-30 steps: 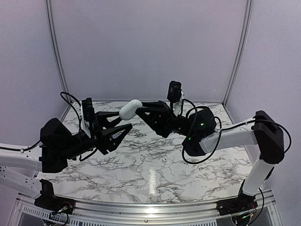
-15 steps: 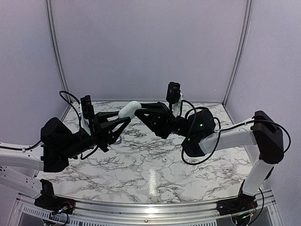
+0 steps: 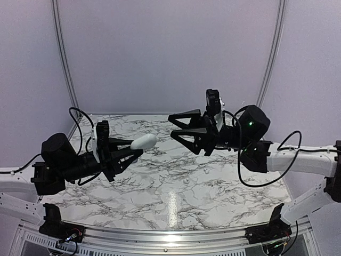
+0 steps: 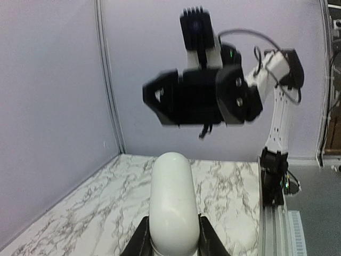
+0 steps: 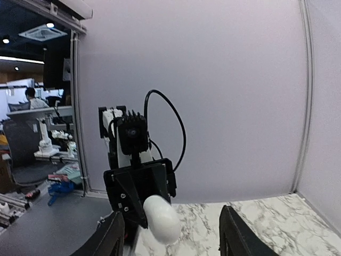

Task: Insert the wireless bluetooth earbuds into the charging case
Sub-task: Pass from the right arm to the left, then pass from the left arm to the right

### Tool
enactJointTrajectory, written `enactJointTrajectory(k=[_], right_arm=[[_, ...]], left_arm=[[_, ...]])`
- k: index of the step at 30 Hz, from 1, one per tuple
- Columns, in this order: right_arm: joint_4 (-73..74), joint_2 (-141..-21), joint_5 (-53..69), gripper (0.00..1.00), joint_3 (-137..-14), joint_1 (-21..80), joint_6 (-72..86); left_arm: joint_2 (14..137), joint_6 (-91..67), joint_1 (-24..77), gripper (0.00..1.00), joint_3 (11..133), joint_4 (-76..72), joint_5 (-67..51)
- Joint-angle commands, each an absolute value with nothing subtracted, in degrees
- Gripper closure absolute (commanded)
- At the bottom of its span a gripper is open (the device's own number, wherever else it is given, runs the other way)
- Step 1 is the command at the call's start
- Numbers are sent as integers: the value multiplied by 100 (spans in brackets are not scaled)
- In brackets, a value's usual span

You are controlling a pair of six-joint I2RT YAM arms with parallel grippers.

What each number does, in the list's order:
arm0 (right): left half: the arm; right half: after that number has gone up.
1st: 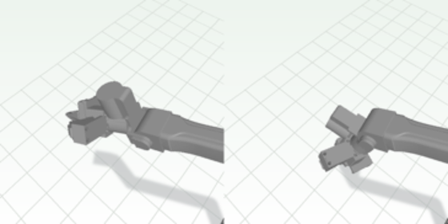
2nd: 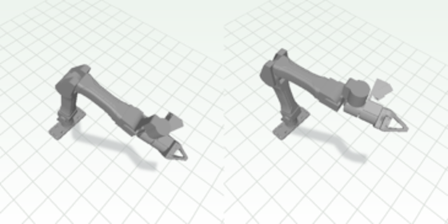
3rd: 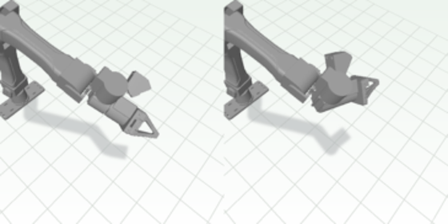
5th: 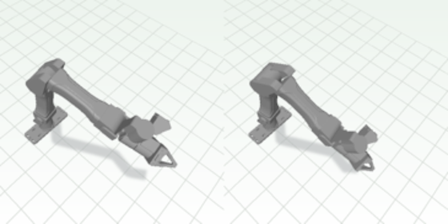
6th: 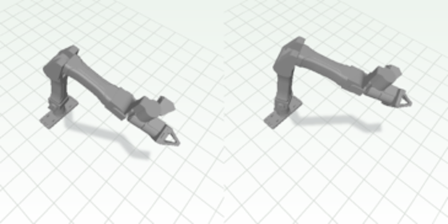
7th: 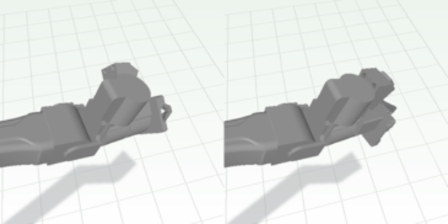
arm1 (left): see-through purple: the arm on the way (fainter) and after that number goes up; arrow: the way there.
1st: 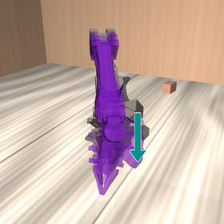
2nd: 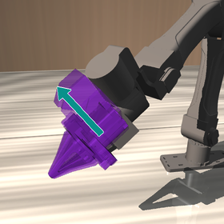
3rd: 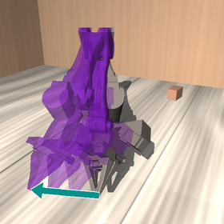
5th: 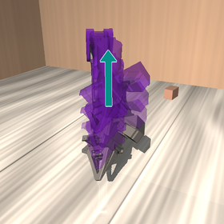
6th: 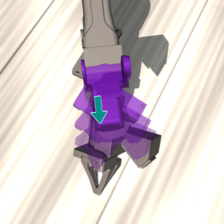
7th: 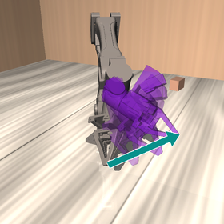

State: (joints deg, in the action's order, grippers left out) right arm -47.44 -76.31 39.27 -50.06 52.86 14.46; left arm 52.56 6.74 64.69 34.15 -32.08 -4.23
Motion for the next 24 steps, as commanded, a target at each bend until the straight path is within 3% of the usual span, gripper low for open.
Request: enactJointTrajectory(k=[1,11,21,24], right_arm=[[-977,-7220,3399,46,-5589,5366,-608],[1919,-7593,2497,51,-6666,5940,-1737],[2157,-7820,2160,53,-6809,6424,-2020],[2203,-7903,2162,61,-6862,6460,-2040]], left_arm=[[5235,1006,6468,100,3691,-1475,-748],[5835,964,6469,100,4481,-294,-1350],[6167,928,6463,100,4684,-229,-1451],[6179,986,6469,100,4709,-175,-1452]])
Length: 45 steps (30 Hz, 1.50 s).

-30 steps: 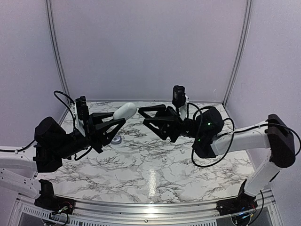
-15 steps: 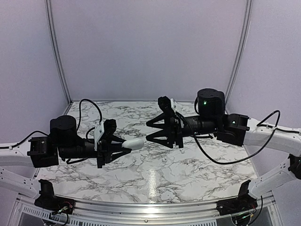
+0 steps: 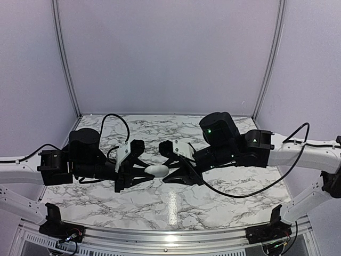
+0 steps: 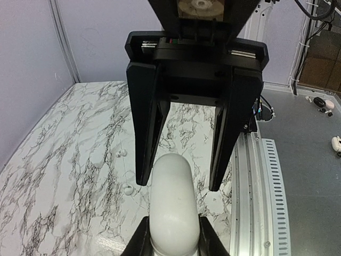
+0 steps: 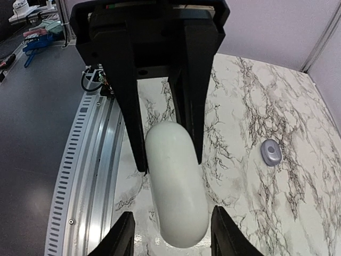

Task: Insert the wireless bluetooth earbuds into the charging case
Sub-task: Pass from the left arm to the right

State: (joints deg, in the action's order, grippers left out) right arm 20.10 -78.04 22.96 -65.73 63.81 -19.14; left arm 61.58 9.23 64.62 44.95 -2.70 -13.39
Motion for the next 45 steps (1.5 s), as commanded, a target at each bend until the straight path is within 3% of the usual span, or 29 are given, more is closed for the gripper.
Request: enactJointTrajectory(k=[1,11,17,21,26,28,32,37,45], right_arm=[[2214,-7917,2169,62,-6872,6460,-2044],[2284,-8059,2229,65,-7022,6522,-2063],[2359,-8086,2179,73,-6985,6598,-2118],[2406,-8086,2192,71,-6946,6610,-2118],[2363,-8040,2161,93,-6887,6609,-2109],[2231,-7996,2103,99,-6819,6612,-2061],[1547,-7788,2037,100,-6562,6579,-1739],[-30,-7372,2322,100,-6078,6460,-1208],[-981,-7373,2803,100,-5915,6364,-997]], left_arm=[[6181,1003,6469,100,4715,-164,-1444],[6359,1081,6464,100,4784,-12,-1630],[6374,1107,6468,100,4808,-9,-1587],[6355,1113,6469,100,4806,-9,-1580],[6340,1077,6468,99,4743,-53,-1531],[6251,1041,6469,90,4601,-257,-1389],[5658,942,6461,67,4000,-1103,-1033],[5147,918,6454,63,3475,-1969,-848],[5475,659,6451,59,3710,-2131,-1303]])
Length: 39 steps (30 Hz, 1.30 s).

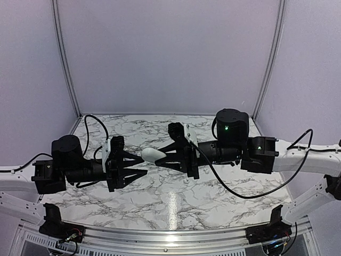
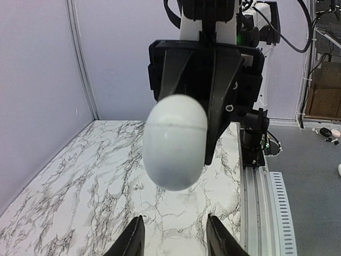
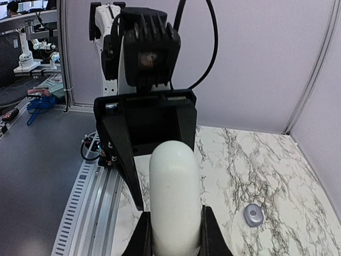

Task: Insert the wireless bluetooth earbuds into the charging case
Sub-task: Pass from the right arm to the left

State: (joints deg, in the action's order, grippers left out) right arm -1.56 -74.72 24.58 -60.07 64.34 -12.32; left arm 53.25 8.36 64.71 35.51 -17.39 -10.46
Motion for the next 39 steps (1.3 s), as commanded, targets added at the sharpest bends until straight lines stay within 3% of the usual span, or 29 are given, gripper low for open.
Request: enactJointTrajectory(k=[1,39], right_arm=[[-1018,-7386,2866,100,-5895,6359,-1001],[-719,-7664,3117,100,-5810,6363,-1231]], left_arm=[[5510,635,6451,58,3735,-2161,-1348],[5487,562,6449,58,3932,-2245,-1671]])
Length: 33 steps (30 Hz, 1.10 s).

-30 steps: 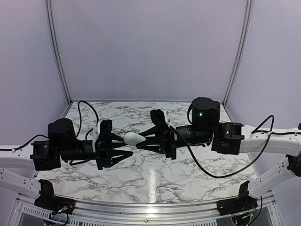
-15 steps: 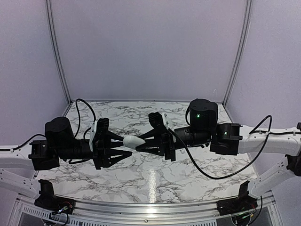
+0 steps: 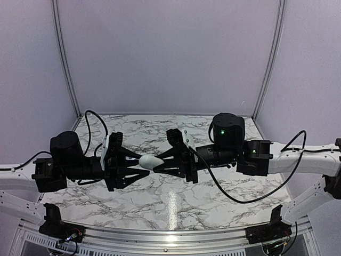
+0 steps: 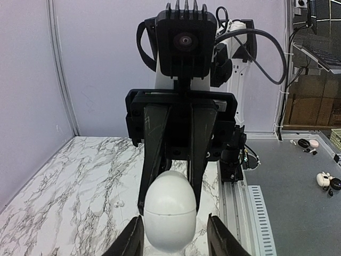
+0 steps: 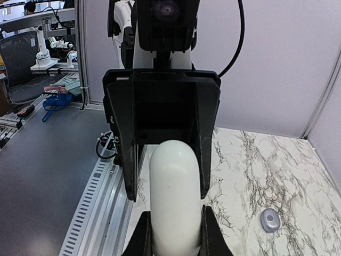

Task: Insert the wireless bluetooth earbuds into the charging case
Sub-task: Pass from the right arm to the left

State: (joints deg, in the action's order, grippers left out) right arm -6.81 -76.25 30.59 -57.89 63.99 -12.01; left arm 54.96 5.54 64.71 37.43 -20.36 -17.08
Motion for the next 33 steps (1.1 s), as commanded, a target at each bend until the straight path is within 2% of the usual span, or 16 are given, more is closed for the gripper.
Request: enactJointTrajectory(k=[1,3,8,18,27,31,33], right_arm=[[-721,-7664,3119,100,-5810,6363,-1231],[-720,-7651,3107,100,-5801,6362,-1238],[-696,-7669,3076,100,-5809,6363,-1239],[-655,-7699,3061,100,-5827,6363,-1222],[-633,-7715,3050,100,-5849,6363,-1230],[-611,-7722,3051,100,-5862,6363,-1239],[-609,-7710,3029,100,-5862,6363,-1244]], left_arm=[[5485,563,6452,58,3929,-2242,-1626],[5484,571,6451,58,3914,-2241,-1615],[5508,580,6451,67,3902,-2241,-1700],[5528,615,6456,63,3911,-2241,-1765],[5546,615,6460,64,3911,-2241,-1752],[5555,606,6460,60,3920,-2241,-1723],[5563,607,6460,63,3916,-2241,-1714]])
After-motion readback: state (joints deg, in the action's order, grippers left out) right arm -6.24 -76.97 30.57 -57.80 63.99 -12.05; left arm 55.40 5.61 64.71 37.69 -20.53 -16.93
